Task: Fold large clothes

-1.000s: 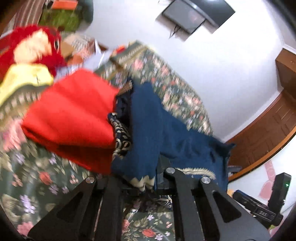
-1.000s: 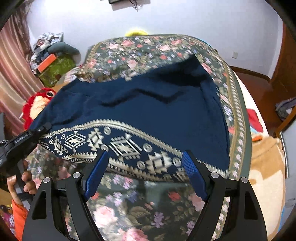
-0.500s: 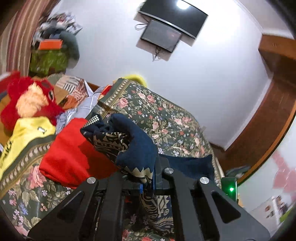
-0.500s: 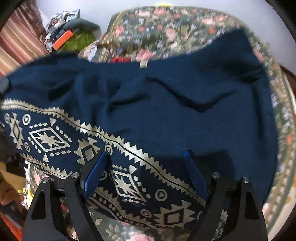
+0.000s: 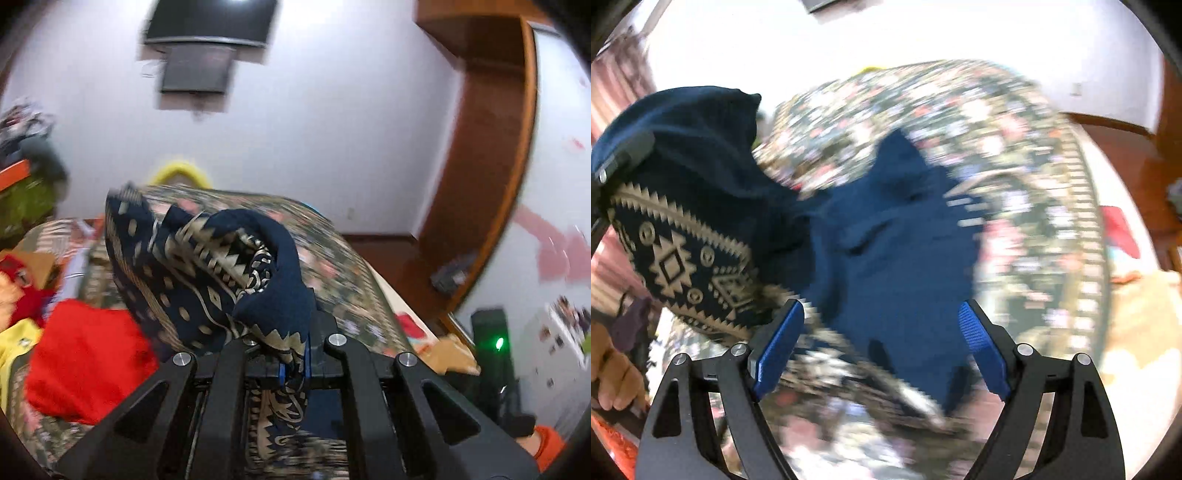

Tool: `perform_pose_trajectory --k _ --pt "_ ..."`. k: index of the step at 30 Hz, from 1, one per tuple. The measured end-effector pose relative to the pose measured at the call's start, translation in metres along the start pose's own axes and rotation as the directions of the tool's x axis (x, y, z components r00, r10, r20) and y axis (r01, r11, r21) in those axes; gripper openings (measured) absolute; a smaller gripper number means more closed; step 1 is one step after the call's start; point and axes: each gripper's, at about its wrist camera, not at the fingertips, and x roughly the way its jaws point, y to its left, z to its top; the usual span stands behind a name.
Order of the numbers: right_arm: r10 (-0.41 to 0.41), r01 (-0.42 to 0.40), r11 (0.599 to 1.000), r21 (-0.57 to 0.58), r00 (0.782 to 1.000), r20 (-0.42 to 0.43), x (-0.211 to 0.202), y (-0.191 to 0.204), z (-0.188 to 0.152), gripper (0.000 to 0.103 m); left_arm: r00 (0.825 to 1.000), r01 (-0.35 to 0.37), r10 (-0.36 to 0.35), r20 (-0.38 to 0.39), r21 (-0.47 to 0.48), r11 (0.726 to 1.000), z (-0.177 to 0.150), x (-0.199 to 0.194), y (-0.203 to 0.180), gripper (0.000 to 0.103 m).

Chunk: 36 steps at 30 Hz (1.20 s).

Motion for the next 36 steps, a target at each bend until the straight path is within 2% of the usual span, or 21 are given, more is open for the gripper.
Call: perform_pose_trajectory --k 3,6,10,13,14,15,16,18,19,20,22,24,25,27,30,32,34,36 --pt "-0.044 0.043 0.998 0.048 0.999 0.019 -0.017 -0.031 -0.006 0.084 0.992 0.081 -0.077 -0.096 0.029 0.996 -0.016 0.027 -0.032 0.005" --pt "-0.07 0.068 0.993 0.095 0.997 0.016 -0.027 -0.056 -0.011 0.084 0.96 0.151 -0.145 -0.24 0.006 0.989 -0.045 0.058 -0.05 0.005" --pt "-0.091 0.088 0.989 0.123 0.996 0.013 -0.039 -0.076 -0.023 0.084 0.908 0.197 -0.198 -0.369 -0.039 0.98 -0.082 0.086 -0.055 0.005" --pt "-0.093 0.09 0.987 0.131 0.996 0.014 -0.043 -0.082 -0.028 0.084 0.843 0.25 -0.285 -0.457 -0.136 0.959 -0.103 0.102 -0.048 0.005" --pt "-0.092 0.089 0.987 0.132 0.996 0.016 -0.047 -0.083 -0.029 0.084 0.825 0.247 -0.297 -0.48 -0.166 0.955 -0.11 0.107 -0.044 0.005" --pt "-0.091 0.087 0.987 0.134 0.996 0.019 -0.05 -0.084 -0.03 0.084 0.819 0.244 -0.294 -0.492 -0.164 0.956 -0.114 0.108 -0.045 0.005" --pt "-0.089 0.084 0.987 0.137 0.996 0.024 -0.054 -0.083 -0.03 0.084 0.821 0.238 -0.275 -0.5 -0.138 0.961 -0.118 0.107 -0.046 0.005" --pt "-0.08 0.074 0.987 0.139 0.996 0.035 -0.061 -0.082 -0.031 0.084 0.845 0.214 -0.218 -0.489 -0.064 0.975 -0.117 0.097 -0.053 0.007" --pt "-0.074 0.068 0.988 0.139 0.996 0.042 -0.065 -0.08 -0.03 0.084 0.854 0.209 -0.197 -0.482 -0.03 0.978 -0.116 0.091 -0.056 0.013" --pt "-0.072 0.065 0.989 0.136 0.996 0.049 -0.068 -0.079 -0.029 0.084 0.856 0.217 -0.194 -0.48 -0.008 0.976 -0.114 0.085 -0.06 0.017" --pt "-0.071 0.063 0.99 0.126 0.996 0.062 -0.074 -0.073 -0.027 0.084 0.856 0.242 -0.203 -0.475 0.021 0.97 -0.111 0.072 -0.066 0.033" --pt "-0.065 0.056 0.992 0.114 0.995 0.076 -0.078 -0.067 -0.025 0.084 0.862 0.261 -0.206 -0.462 0.057 0.964 -0.107 0.054 -0.071 0.038" --pt "-0.06 0.051 0.993 0.104 0.995 0.084 -0.082 -0.062 -0.023 0.084 0.871 0.258 -0.195 -0.45 0.082 0.963 -0.105 0.042 -0.073 0.043" --pt "-0.049 0.041 0.996 0.08 0.994 0.097 -0.084 -0.052 -0.02 0.084 0.897 0.236 -0.169 -0.408 0.12 0.964 -0.094 0.028 -0.074 0.043" --pt "-0.035 0.031 0.999 0.038 0.993 0.11 -0.081 -0.034 -0.016 0.084 0.933 0.181 -0.122 -0.34 0.149 0.972 -0.079 0.005 -0.064 0.044" --pt "-0.018 0.017 1.0 0.008 0.993 0.113 -0.076 -0.021 -0.013 0.084 0.957 0.109 -0.056 -0.285 0.172 0.979 -0.067 -0.006 -0.051 0.052" --pt "-0.003 0.004 1.0 -0.014 0.994 0.109 -0.069 -0.01 -0.01 0.084 0.972 0.043 0.001 -0.234 0.182 0.982 -0.062 -0.017 -0.034 0.063" --pt "0.012 -0.01 1.0 -0.028 0.995 0.095 -0.057 -0.002 -0.009 0.084 0.979 -0.016 0.052 -0.198 0.178 0.984 -0.057 -0.018 -0.014 0.065"
